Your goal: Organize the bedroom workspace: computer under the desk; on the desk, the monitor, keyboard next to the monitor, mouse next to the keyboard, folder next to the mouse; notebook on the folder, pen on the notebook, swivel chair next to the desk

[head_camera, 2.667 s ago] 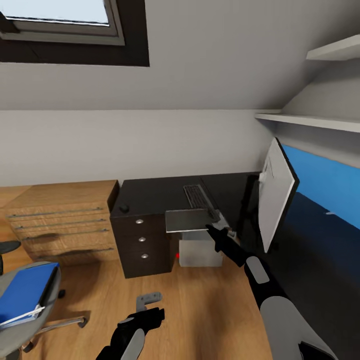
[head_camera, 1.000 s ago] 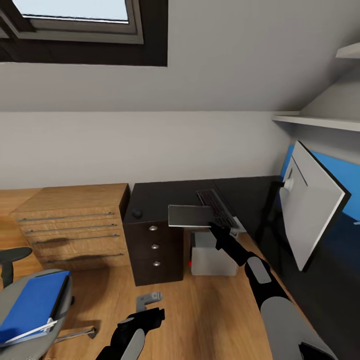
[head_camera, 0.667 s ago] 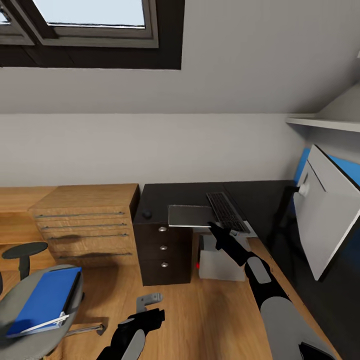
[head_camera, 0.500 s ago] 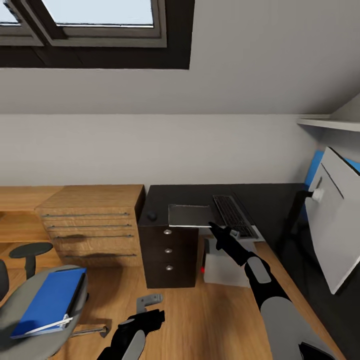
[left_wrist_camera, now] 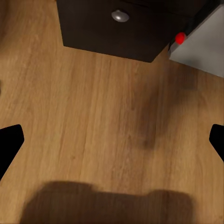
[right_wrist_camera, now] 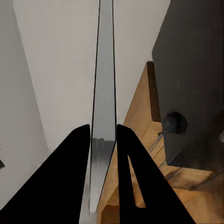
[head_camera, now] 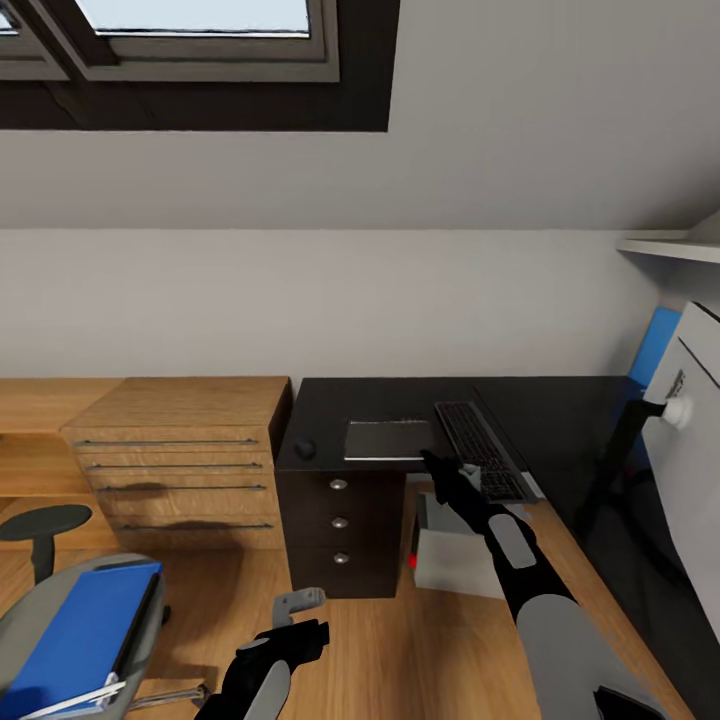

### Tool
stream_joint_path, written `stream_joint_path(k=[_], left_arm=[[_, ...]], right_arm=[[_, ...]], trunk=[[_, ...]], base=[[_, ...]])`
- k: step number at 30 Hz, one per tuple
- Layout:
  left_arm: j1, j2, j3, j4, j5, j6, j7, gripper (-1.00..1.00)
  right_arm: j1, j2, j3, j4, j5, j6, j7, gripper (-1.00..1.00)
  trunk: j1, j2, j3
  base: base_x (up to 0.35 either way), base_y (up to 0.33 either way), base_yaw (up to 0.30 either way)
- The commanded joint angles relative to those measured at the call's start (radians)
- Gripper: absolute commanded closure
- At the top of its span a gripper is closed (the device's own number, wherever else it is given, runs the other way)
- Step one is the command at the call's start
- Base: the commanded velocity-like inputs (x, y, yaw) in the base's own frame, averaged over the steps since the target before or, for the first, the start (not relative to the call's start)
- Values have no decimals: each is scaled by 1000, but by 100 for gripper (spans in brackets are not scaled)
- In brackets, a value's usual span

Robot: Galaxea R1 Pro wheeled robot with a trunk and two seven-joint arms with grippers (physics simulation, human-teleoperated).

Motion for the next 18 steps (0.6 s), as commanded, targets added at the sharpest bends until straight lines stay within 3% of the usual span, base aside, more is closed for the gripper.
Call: stream_joint_path(k=[1,4,7,11,18], left_arm=[[-1,1,-2,-1,11,1,10,-100],[-1,0,-2,-1,11,1,10,-100],[-1,0,-3,-1,11,1,10,-100],[-1,0,-4,11,11,1,10,-100],[-1,0,-5,20,11,1,10,-100]], right_arm=[[-1,12,-5,-1,-12,-36,-39,100],[-1,35,-3,1,-14,-143,-101,100],[-1,53,-3,4,-14,-197,-121,100],[-1,68,-2,20,-13,-230,-140,100],[-1,68,2,46,-13,-239,-151,100]], trunk=[[0,-1,-1],[0,-1,-1],[0,-1,-1],[0,-1,-1],[0,-1,-1]], base=[[28,0,0],[15,0,0],[6,0,0],[22,6,0],[223,102,0]])
